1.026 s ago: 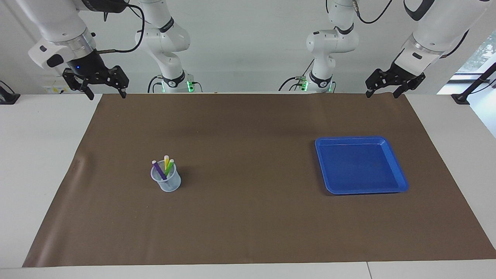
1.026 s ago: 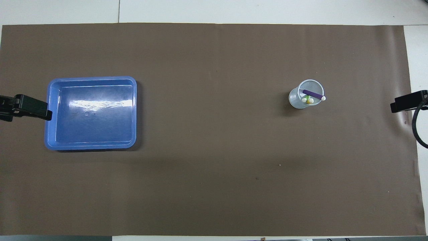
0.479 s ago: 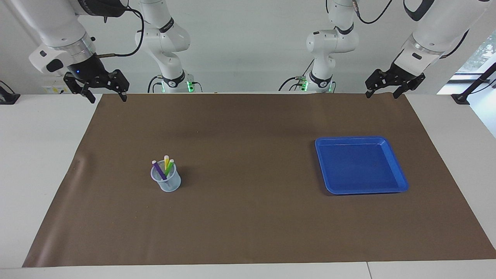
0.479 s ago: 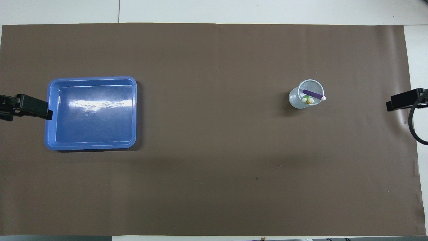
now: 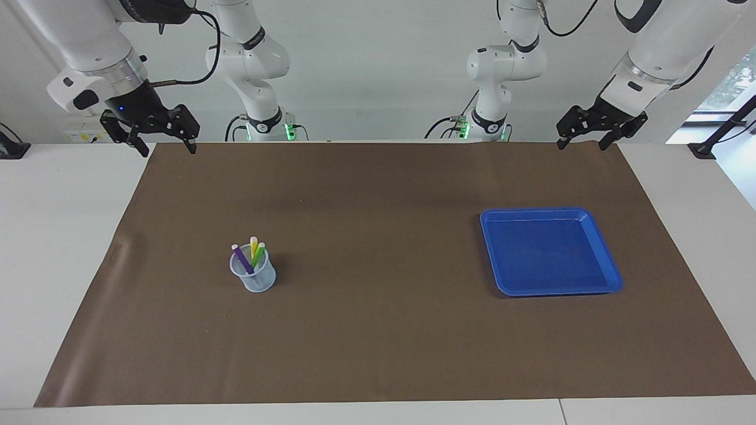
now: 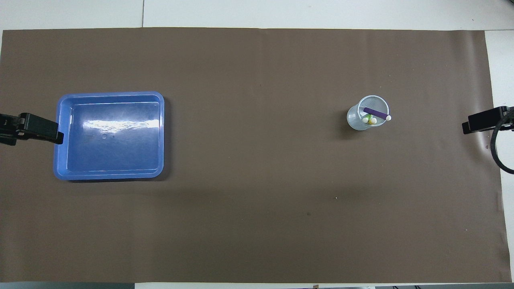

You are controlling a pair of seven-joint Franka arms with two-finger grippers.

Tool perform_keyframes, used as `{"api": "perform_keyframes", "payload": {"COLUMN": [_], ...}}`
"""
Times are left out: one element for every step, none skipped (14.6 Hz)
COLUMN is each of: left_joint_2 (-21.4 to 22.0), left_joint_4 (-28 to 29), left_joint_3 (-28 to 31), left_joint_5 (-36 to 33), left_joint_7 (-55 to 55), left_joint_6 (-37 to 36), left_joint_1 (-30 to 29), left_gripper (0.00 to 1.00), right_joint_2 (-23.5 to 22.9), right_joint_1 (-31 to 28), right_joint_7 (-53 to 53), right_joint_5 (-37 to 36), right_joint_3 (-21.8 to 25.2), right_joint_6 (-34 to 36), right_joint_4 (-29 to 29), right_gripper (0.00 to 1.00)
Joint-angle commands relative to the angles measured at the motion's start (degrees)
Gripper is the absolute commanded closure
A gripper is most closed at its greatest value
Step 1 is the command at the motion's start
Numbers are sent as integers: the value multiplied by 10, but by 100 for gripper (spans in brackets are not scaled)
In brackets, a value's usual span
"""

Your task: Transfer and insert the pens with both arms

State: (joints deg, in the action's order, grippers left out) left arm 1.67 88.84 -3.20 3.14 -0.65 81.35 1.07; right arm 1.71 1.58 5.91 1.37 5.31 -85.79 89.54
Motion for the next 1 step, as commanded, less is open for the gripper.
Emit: {"api": "perform_keyframes", "payload": {"left_joint_2": [10], "left_joint_4": [14], "left_joint_3": [-4], "left_joint_5": [-14], "left_joint_7": [-1], "left_joint_6": [8], "left_joint_1": [-2], "left_gripper": [0], "right_joint_2": [2], "right_joint_1": [-4], "right_joint_7": [-5], "right_joint_5": [7], "right_joint_3": [-3], "right_joint_6": [5], "right_joint_4": [-2], "right_gripper": [0]}}
